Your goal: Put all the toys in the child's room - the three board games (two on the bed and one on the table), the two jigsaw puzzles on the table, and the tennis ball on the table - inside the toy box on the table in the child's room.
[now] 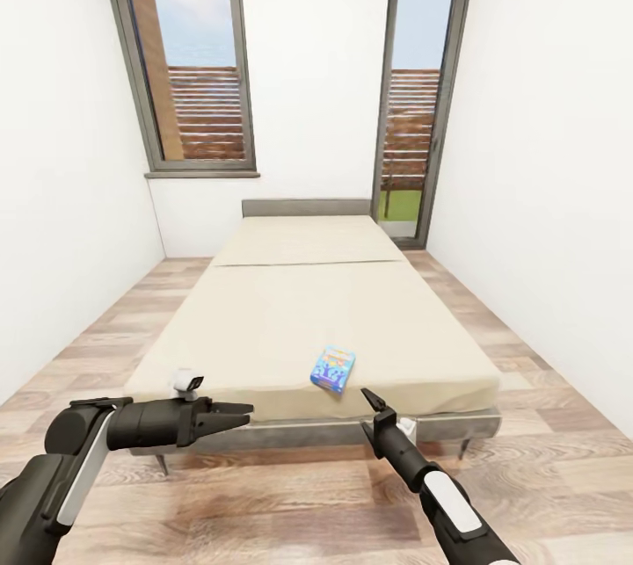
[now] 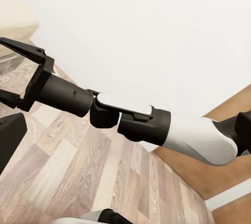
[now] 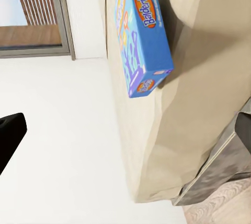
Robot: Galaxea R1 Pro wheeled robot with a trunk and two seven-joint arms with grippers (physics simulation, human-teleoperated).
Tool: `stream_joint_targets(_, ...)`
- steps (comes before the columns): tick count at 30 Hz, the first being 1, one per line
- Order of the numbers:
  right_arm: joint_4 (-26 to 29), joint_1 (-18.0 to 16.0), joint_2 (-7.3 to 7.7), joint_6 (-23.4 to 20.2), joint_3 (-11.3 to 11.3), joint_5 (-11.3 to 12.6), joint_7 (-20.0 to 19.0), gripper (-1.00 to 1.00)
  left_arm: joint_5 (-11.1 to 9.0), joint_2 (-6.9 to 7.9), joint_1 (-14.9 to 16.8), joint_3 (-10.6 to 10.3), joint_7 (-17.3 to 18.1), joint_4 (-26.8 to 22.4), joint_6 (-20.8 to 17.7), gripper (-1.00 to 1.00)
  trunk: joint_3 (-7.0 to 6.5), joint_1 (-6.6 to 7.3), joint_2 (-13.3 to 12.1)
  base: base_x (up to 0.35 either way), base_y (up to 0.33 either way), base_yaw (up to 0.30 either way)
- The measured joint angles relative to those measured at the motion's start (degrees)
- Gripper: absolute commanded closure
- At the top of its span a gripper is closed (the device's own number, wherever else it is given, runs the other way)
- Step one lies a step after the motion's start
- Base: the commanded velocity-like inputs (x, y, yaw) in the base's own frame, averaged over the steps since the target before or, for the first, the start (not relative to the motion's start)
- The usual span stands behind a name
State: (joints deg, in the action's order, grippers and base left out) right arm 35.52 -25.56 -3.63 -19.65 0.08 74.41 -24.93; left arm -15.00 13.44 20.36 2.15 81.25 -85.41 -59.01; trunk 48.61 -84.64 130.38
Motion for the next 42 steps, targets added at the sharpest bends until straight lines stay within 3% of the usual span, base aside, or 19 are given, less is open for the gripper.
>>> stream_joint_targets(20, 0.0, 0.0, -0.06, 0.0, 0.0, 0.0, 0.0, -1.0, 0.0, -0.16, 0.0, 0.0, -0.1, 0.1, 0.0, -1.0, 0.0, 0.0, 0.0, 0.152, 0.015, 0.0)
stream_joint_targets(32, 0.0, 0.0, 0.02, 0.1, 0.0, 0.0, 0.0, -1.0, 0.1, -0.2, 0.0, -0.1, -0.2, 0.5, 1.0, -1.0, 0.0, -0.02, 0.0, 0.021, 0.0, 0.0)
stream_joint_targets(42, 0.0, 0.0, -0.13, 0.1, 0.0, 0.0, 0.0, -1.0, 0.1, -0.18, 0.0, 0.0, -0.1, 0.5, 1.2, -1.0, 1.44, -1.77, 3.2, 0.0, 0.0, 0.0)
